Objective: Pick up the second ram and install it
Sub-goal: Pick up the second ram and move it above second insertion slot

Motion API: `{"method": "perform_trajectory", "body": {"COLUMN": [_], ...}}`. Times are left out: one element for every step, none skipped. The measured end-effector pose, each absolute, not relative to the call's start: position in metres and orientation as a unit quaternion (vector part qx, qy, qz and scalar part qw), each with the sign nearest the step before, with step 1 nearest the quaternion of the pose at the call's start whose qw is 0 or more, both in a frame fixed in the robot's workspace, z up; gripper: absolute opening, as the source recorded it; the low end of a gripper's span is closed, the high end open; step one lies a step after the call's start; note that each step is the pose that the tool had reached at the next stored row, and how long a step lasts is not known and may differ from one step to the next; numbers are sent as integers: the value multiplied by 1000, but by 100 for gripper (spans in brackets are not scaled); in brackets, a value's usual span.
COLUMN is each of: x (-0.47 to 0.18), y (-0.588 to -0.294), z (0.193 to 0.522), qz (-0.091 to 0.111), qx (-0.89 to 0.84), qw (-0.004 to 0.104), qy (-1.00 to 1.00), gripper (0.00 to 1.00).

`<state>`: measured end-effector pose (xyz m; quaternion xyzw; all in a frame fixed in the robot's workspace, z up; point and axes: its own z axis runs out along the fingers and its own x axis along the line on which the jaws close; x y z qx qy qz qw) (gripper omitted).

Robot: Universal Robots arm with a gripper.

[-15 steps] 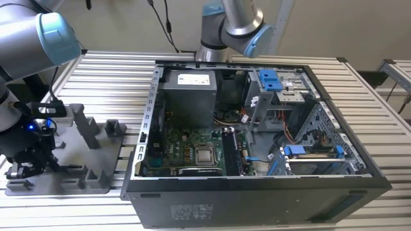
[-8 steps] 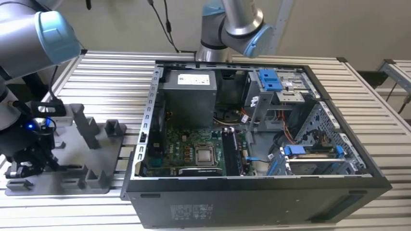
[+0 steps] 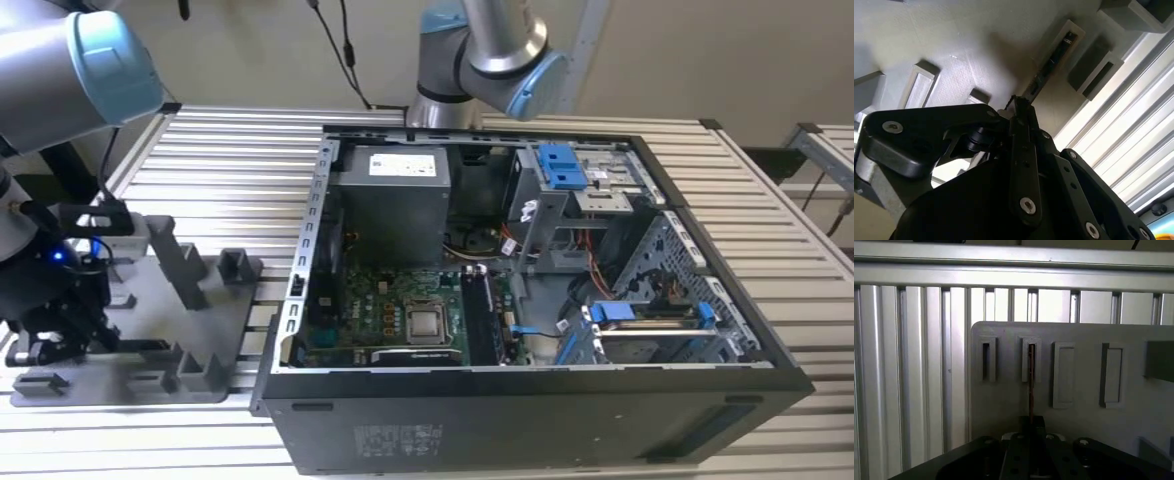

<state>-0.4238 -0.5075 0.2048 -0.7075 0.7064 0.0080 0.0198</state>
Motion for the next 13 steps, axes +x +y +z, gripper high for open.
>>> {"method": "perform_trajectory", "body": {"x": [-424,-424,-424,-424,-424,-424,-424,-424,-424,-424,-424,-424,-424], "y": [-508,-508,-508,-507,-507,-508,-508,-508,-508,-508,-508,-508,-508], "z": [205,206,206,207,207,207,208,209,210,212,213,214,216], "qz": [8,8,8,8,8,8,8,8,8,8,8,8,8], "qx": [-708,-708,-707,-707,-707,-708,-708,-707,-708,-707,-707,-707,-707], "qw": [20,20,20,20,20,20,20,20,20,20,20,20,20], "qy": [706,706,706,706,706,706,706,706,706,706,706,706,706], "gripper": [14,14,14,14,14,14,14,14,14,14,14,14,14]}}
